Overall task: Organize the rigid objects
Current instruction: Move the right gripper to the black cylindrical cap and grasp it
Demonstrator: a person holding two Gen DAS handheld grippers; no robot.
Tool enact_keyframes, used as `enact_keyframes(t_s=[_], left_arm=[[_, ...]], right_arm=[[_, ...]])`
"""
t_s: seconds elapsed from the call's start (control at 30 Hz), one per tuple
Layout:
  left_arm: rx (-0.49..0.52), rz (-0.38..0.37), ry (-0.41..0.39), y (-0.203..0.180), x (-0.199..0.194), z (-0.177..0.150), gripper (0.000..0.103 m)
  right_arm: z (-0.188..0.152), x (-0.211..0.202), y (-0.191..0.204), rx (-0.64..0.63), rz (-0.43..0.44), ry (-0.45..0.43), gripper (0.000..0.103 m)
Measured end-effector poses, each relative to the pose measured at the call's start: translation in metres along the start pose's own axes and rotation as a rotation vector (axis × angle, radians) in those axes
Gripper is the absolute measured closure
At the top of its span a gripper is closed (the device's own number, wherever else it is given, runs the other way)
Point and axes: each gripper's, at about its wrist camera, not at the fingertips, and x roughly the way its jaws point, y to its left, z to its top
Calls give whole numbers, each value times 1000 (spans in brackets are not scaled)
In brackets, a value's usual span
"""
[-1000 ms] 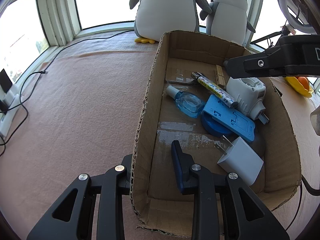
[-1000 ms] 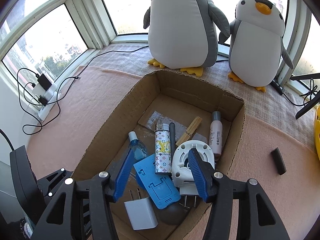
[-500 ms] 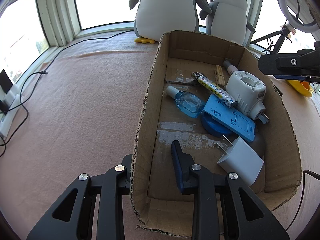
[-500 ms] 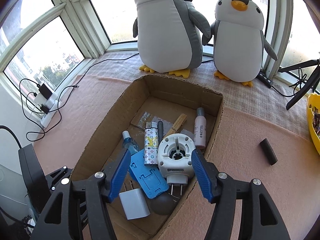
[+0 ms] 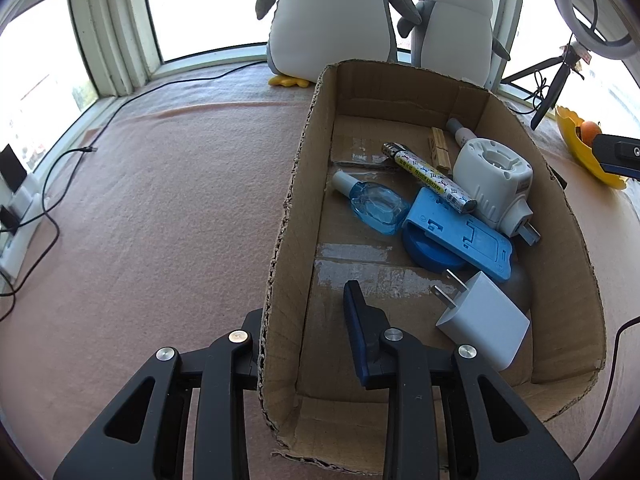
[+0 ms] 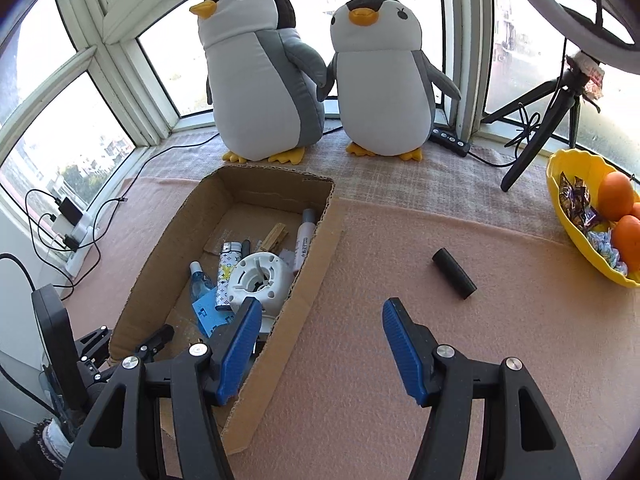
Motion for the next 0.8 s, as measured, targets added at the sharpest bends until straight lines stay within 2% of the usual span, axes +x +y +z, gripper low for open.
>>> enact_keyframes(t_s=[0.43, 0.8], left_arm=[[1, 9, 0, -2, -1, -1, 74], [-1, 18, -1, -2, -1, -1, 73]], right_arm=[[-10, 4, -63, -5, -108, 33, 44], [-2, 28, -78, -79, -133, 78, 45]])
